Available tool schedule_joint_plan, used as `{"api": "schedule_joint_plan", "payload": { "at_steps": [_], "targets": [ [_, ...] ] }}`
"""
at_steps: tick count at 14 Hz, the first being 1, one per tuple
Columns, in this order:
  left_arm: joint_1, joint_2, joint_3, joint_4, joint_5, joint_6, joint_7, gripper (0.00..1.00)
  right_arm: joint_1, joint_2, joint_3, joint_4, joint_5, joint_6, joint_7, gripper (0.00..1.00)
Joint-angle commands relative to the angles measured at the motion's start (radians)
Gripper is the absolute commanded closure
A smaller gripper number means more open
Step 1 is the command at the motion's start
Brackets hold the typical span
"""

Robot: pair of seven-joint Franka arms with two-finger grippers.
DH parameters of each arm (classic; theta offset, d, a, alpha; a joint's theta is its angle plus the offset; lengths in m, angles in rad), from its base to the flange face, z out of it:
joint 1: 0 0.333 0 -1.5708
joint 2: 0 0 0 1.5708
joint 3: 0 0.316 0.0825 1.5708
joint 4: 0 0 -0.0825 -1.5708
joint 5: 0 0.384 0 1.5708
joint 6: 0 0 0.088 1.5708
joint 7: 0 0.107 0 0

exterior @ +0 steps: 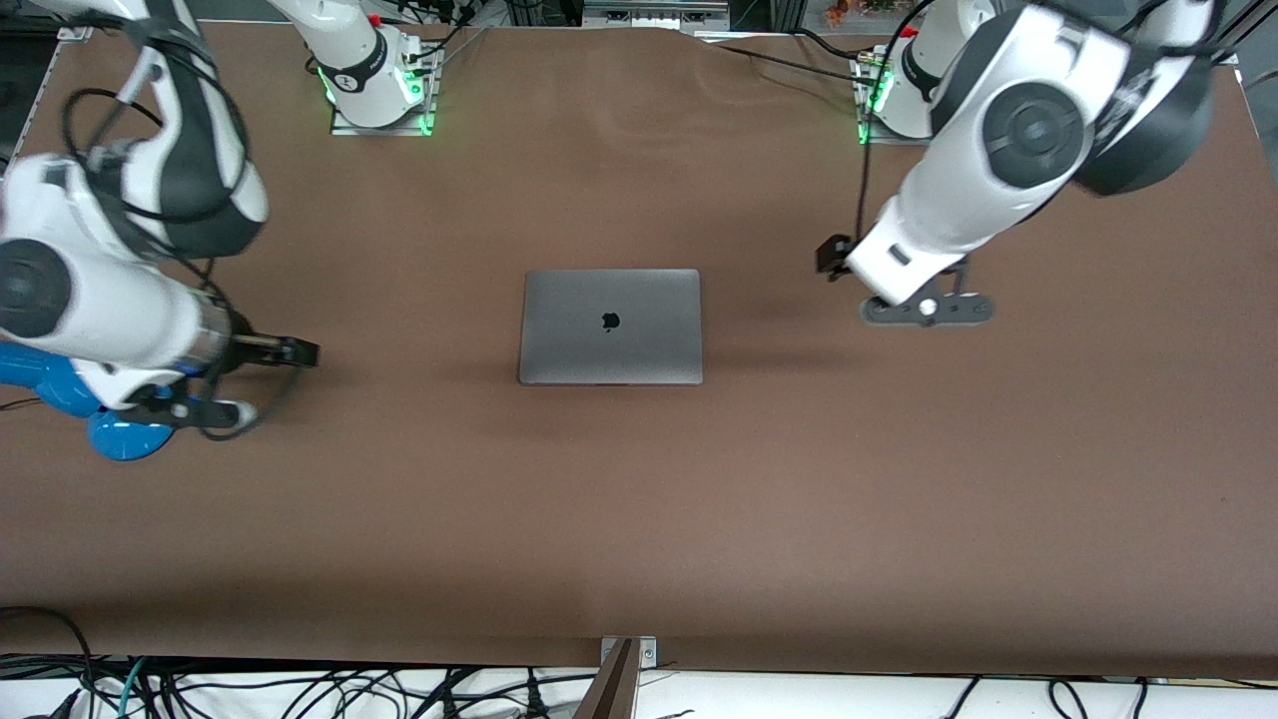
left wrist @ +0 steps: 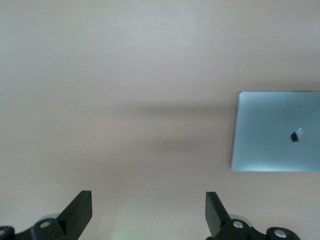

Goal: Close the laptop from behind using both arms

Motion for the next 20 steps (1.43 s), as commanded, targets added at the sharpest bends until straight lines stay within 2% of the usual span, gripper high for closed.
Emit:
{"api": "schedule_joint_plan", "payload": {
  "at_steps": [1, 4, 6, 8, 11, 14, 16, 18, 20],
  "targets": [
    [-0.018, -0.128, 0.115, -0.065, -0.042, -0.033, 0.085, 0.0, 0.029, -0.14, -0.105, -0.111, 0.036, 0.024, -0.125, 0.0],
    [-0.026, -0.201, 0.244, -0.113, -0.044, -0.055, 0.236, 0.0, 0.035, -0.265, -0.142, -0.162, 0.035, 0.016, -0.13, 0.0],
    [-0.008, -0.243, 0.28, -0.161, -0.044, -0.052, 0.273, 0.0, 0.038, -0.329, -0.147, -0.159, 0.024, -0.005, -0.124, 0.0],
    [-0.011, -0.316, 0.33, -0.267, -0.039, -0.017, 0.345, 0.0, 0.05, -0.368, -0.15, -0.13, 0.001, -0.092, -0.135, 0.0],
    [-0.027, -0.398, 0.382, -0.354, -0.033, 0.017, 0.382, 0.0, 0.05, -0.409, -0.179, -0.145, 0.015, -0.151, -0.112, 0.0],
    [-0.125, -0.392, 0.457, -0.29, 0.039, -0.032, 0.381, 0.0, 0.055, -0.411, -0.176, -0.163, 0.016, -0.145, -0.105, 0.0],
    [-0.115, -0.389, 0.455, -0.253, 0.045, -0.046, 0.382, 0.0, 0.056, -0.397, -0.176, -0.159, 0.028, -0.14, -0.107, 0.0],
    [-0.074, -0.375, 0.412, -0.221, 0.045, -0.047, 0.382, 0.0, 0.05, -0.398, -0.176, -0.154, 0.039, -0.146, -0.105, 0.0],
    [-0.052, -0.358, 0.403, -0.201, 0.044, -0.05, 0.382, 0.0, 0.049, -0.398, -0.176, -0.145, 0.051, -0.153, -0.077, 0.0]
  ]
}}
